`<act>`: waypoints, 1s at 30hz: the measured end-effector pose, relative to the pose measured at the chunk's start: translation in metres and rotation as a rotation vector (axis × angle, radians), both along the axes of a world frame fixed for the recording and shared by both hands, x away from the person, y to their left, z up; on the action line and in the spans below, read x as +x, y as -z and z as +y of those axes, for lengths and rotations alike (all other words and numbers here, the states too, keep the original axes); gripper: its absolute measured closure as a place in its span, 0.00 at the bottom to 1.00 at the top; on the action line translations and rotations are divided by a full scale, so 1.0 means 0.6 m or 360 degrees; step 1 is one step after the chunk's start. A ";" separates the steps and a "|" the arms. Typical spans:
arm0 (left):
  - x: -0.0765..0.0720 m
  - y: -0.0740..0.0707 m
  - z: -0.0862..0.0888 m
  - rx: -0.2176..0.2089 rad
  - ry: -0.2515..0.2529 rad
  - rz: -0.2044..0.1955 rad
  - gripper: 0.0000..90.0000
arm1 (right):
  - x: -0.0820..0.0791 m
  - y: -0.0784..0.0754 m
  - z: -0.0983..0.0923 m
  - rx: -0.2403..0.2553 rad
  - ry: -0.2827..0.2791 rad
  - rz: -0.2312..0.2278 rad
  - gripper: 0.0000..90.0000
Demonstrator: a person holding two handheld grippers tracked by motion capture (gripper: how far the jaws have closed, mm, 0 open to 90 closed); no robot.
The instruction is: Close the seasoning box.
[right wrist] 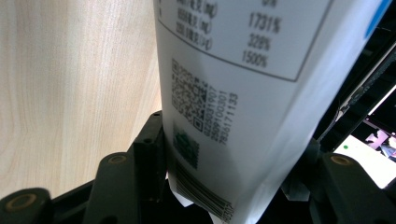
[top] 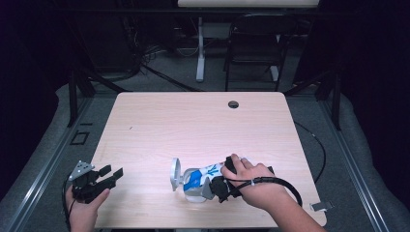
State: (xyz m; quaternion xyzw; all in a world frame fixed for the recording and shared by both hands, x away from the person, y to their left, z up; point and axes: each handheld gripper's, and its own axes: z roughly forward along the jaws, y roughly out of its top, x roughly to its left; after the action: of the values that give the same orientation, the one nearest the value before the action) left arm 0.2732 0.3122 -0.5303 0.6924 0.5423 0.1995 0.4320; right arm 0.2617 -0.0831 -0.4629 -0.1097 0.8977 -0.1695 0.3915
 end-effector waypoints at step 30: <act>0.000 0.002 0.003 -0.0007 -0.0007 0.0007 0.51 | 0.001 -0.001 0.001 -0.0015 -0.0014 0.0008 0.50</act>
State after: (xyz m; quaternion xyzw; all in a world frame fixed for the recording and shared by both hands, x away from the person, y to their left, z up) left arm 0.2733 0.3139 -0.5315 0.6906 0.5453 0.1976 0.4320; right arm 0.2621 -0.0827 -0.4626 -0.1161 0.8974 -0.1717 0.3894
